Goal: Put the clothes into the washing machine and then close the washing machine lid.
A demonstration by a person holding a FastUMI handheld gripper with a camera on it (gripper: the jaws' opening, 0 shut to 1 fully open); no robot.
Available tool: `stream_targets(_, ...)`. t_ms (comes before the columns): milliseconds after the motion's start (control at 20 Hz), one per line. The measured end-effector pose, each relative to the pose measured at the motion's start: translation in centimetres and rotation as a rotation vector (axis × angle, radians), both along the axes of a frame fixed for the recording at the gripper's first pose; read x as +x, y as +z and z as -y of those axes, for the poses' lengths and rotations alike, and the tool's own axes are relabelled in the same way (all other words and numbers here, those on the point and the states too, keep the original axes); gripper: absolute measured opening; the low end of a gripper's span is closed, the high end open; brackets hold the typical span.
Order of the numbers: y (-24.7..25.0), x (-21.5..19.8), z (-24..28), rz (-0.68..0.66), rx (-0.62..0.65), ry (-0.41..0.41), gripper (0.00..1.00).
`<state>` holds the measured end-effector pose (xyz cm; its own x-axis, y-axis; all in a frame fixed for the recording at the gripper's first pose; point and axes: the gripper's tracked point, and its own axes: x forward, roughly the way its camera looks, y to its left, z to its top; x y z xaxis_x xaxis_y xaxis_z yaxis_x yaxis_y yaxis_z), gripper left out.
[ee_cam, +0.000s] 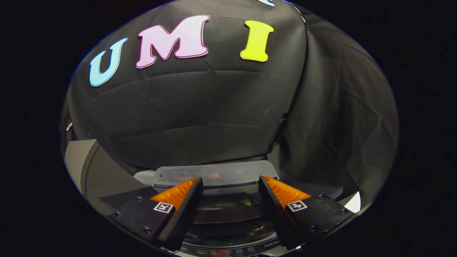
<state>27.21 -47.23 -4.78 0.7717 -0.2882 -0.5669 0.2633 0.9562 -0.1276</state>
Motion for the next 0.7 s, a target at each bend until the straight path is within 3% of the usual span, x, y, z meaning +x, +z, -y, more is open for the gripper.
stream_targets(100, -0.6, 0.3, -1.8, 0.006, 0.074, 0.039, 1.00)
stream_targets(700, -3.7, -2.8, 0.4, -0.070, 0.043, 0.011, 0.99)
